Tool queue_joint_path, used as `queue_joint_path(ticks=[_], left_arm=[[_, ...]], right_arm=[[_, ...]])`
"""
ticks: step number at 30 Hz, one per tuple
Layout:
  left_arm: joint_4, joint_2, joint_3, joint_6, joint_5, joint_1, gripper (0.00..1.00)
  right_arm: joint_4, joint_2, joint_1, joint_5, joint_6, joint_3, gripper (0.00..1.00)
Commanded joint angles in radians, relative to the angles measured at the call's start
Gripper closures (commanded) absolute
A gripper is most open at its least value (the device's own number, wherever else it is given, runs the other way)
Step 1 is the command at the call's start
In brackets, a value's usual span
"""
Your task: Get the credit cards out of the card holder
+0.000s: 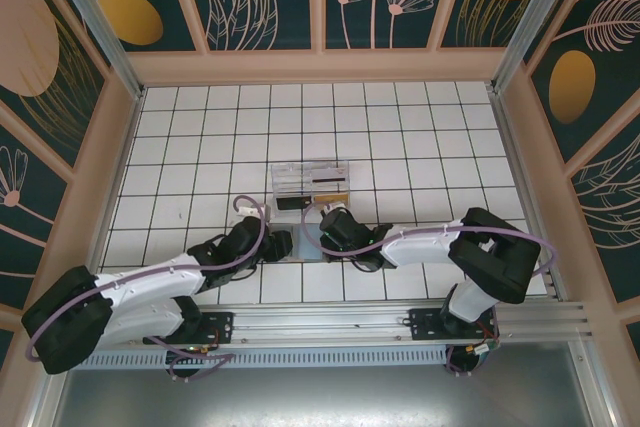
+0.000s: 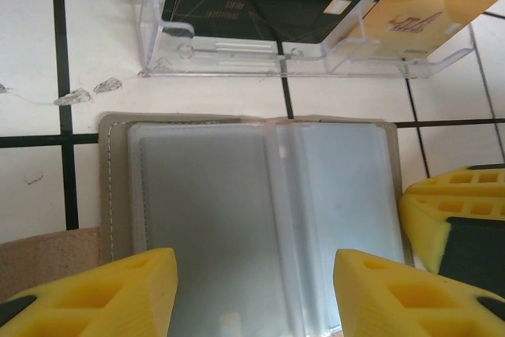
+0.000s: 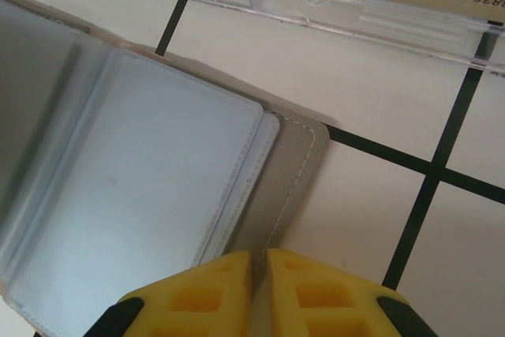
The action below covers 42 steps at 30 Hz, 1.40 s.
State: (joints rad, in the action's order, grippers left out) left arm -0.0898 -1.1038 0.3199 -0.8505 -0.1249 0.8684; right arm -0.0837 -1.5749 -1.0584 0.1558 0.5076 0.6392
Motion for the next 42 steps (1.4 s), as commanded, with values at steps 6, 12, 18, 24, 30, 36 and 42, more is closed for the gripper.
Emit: queue_joint_path(ticks=[6, 12, 18, 24, 30, 36, 42], left_arm=[[0.009, -0.055, -0.01, -0.016, -0.01, -0.002, 0.45], [0.026, -0.039, -0.007, -0.024, -0.025, -0.001, 0.45], [0.05, -0.01, -0.01, -0.032, -0.051, -0.002, 0.45], [0.022, -0.046, -0.016, -0.031, -0.024, -0.002, 0.46], [0.015, -0.075, -0.011, -0.03, -0.011, -0.002, 0.45], [-0.038, -0.105, -0.017, -0.028, 0.05, -0.002, 0.43], [-0.111, -0.084, -0.031, -0.023, 0.119, -0.002, 0.34]], right_arm=[[0.024, -0.03, -0.011, -0.003, 0.018, 0.01, 0.84], [0.021, -0.035, -0.012, -0.004, 0.017, 0.01, 0.84], [0.021, -0.04, -0.013, -0.005, 0.016, 0.011, 0.84], [0.022, -0.045, -0.013, -0.007, 0.016, 0.014, 0.84], [0.025, -0.046, -0.013, -0.007, 0.017, 0.016, 0.84], [0.024, -0.049, -0.014, -0.006, 0.017, 0.019, 0.84], [0.026, -0.048, -0.015, -0.005, 0.017, 0.019, 0.84]])
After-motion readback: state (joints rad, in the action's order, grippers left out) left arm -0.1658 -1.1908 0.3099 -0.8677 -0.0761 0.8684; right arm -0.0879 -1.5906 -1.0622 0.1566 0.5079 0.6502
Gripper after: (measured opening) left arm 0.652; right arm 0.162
